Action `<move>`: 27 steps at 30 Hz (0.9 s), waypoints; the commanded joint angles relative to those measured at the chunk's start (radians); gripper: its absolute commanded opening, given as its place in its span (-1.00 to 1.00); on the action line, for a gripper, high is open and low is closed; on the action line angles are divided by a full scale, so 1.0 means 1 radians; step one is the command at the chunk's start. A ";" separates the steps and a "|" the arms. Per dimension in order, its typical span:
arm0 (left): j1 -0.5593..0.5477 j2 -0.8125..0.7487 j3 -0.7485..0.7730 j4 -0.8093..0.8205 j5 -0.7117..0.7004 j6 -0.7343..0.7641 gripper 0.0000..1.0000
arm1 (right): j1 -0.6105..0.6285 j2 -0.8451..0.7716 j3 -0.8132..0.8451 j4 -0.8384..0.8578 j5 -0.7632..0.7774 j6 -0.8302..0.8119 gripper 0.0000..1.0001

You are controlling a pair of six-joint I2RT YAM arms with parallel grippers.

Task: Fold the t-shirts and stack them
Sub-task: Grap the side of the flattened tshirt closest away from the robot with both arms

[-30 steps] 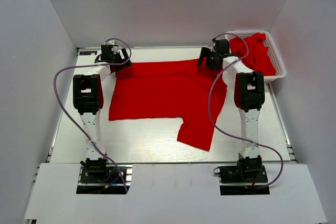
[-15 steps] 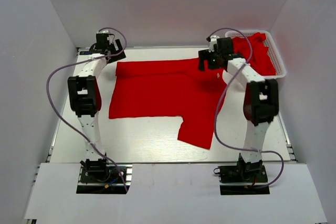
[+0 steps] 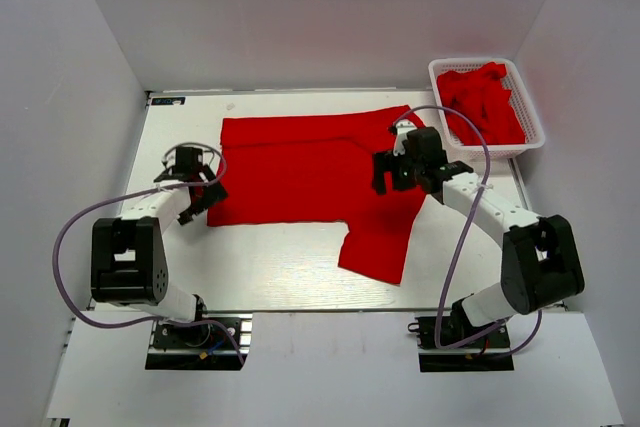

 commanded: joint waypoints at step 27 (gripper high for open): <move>-0.012 -0.008 -0.261 0.195 0.156 0.057 -0.02 | 0.019 -0.192 -0.190 -0.014 0.018 0.139 0.81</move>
